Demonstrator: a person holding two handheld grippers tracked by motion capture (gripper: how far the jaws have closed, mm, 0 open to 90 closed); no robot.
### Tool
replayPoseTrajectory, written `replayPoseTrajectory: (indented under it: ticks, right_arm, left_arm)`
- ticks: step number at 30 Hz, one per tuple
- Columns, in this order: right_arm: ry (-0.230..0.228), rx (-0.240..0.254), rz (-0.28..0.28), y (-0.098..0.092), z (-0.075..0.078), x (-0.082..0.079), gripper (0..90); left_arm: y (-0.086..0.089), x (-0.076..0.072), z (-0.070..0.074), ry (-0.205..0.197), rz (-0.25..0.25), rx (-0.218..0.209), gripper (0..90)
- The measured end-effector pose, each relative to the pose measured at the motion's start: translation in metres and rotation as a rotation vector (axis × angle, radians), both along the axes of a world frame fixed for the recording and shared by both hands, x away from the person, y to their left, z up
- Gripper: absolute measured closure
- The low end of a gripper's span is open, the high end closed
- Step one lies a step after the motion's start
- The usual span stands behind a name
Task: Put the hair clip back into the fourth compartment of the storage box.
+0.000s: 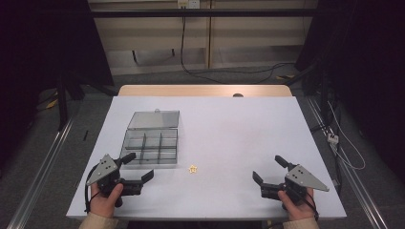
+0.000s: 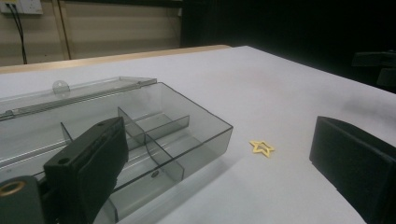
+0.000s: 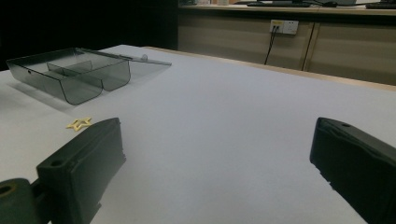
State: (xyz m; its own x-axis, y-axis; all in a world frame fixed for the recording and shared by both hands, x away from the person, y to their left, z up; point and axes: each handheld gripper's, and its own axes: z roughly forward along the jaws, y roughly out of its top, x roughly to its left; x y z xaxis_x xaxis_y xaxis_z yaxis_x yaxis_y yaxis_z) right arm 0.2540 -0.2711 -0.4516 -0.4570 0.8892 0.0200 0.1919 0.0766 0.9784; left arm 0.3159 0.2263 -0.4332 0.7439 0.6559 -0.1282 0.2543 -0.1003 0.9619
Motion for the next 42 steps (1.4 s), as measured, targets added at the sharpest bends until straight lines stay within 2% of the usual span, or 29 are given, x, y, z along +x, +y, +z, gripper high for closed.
replayPoseTrajectory:
  ticks: [7, 10, 14, 15, 20, 23, 32, 38, 42]
  right_arm:
    - [0.0, 0.0, 0.0, 0.0, 0.001, 0.0, 2.3]
    - [-0.002, 0.001, 0.0, 0.0, 0.001, -0.001, 2.3]
    - [0.0, -0.003, 0.001, -0.001, 0.001, -0.001, 2.4]
    - [-0.002, -0.003, 0.001, -0.001, 0.001, -0.002, 2.4]
    - [-0.003, -0.004, -0.002, -0.001, 0.001, -0.003, 2.3]
    - [-0.005, -0.004, 0.0, -0.001, 0.002, -0.004, 2.3]
    - [-0.004, 0.004, -0.005, -0.003, 0.002, -0.005, 2.4]
    - [-0.003, 0.004, -0.008, -0.003, 0.002, -0.005, 2.4]
    - [-0.004, 0.003, -0.006, -0.003, 0.003, -0.006, 2.4]
  left_arm:
    - [-0.003, 0.0, 0.001, 0.008, -0.011, 0.004, 4.1]
    - [-0.006, 0.0, 0.002, 0.005, -0.032, 0.014, 4.1]
    - [-0.013, 0.0, 0.003, 0.024, -0.065, 0.006, 4.5]
    - [-0.018, 0.0, 0.005, 0.028, -0.084, 0.005, 4.5]
    - [-0.031, 0.0, 0.008, 0.029, -0.103, 0.015, 5.3]
    - [-0.045, 0.0, 0.01, 0.028, -0.125, 0.044, 5.2]
    - [-0.068, 0.003, 0.011, 0.064, -0.151, 0.068, 5.9]
    - [-0.079, 0.006, 0.011, 0.073, -0.166, 0.075, 8.5]
    - [-0.089, 0.009, 0.01, 0.077, -0.174, 0.101, 10.7]
